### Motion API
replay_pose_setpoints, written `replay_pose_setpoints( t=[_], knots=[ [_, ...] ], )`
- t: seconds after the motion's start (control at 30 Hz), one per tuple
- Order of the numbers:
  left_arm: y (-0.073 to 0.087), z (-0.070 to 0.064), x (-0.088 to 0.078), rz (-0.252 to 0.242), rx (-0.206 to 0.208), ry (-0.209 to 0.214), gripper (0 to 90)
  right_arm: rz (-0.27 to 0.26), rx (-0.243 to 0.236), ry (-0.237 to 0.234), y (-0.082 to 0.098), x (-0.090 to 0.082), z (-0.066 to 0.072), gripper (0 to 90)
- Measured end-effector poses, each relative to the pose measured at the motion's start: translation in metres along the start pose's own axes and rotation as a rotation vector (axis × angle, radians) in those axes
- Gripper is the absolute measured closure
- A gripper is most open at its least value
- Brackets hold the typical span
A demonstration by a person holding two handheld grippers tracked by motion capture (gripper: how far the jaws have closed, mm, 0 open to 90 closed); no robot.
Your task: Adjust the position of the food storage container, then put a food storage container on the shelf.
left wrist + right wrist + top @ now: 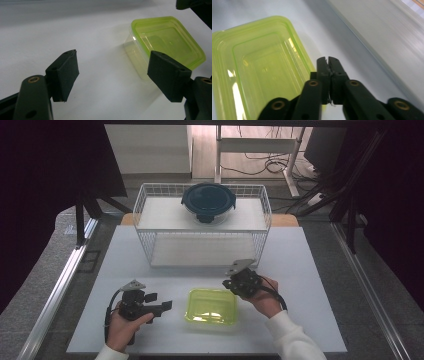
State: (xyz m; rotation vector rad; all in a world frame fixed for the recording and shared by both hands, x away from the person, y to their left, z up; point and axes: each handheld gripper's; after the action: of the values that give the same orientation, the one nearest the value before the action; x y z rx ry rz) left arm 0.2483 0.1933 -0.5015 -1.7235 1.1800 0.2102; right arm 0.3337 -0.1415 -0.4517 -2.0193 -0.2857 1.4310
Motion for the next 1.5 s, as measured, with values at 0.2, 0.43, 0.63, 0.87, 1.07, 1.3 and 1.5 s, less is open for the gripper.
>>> replay_pose_setpoints(
  t=[0.2,0.43,0.63,0.87,1.07,1.3,1.5],
  knots=[
    [0.000,0.000,-0.001,-0.012,-0.014,0.010,23.5,-0.073,0.260,0.031,0.030,-0.024,-0.001,61.4],
    [-0.001,0.000,-0.001,-0.012,-0.020,0.012,23.3,-0.161,0.471,0.026,0.053,-0.037,0.006,28.3],
    [0.000,0.002,-0.001,-0.009,-0.020,0.011,23.2,-0.189,0.511,-0.008,0.067,-0.046,0.019,22.8],
    [0.000,0.005,-0.002,-0.014,-0.027,0.010,23.2,-0.265,0.588,-0.016,0.090,-0.053,0.030,25.7],
    [0.000,0.004,-0.001,-0.012,-0.024,0.011,23.1,-0.247,0.597,-0.009,0.102,-0.050,0.037,24.2],
    [0.000,0.006,-0.001,-0.008,-0.028,0.012,23.1,-0.258,0.615,-0.010,0.100,-0.051,0.037,24.8],
    [-0.001,0.006,0.001,-0.001,-0.029,0.013,23.6,-0.280,0.644,-0.021,0.101,-0.053,0.034,26.8]
  ],
)
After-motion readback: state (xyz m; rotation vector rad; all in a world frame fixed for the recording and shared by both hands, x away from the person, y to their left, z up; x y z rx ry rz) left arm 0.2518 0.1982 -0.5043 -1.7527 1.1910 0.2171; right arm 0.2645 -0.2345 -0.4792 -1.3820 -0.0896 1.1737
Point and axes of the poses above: each handheld gripper's, and its own axes: x roughly forward along the jaws, y roughly out of its underside, z roughly to its left, and after that the axes turned 8 degrees about -x, right-handed
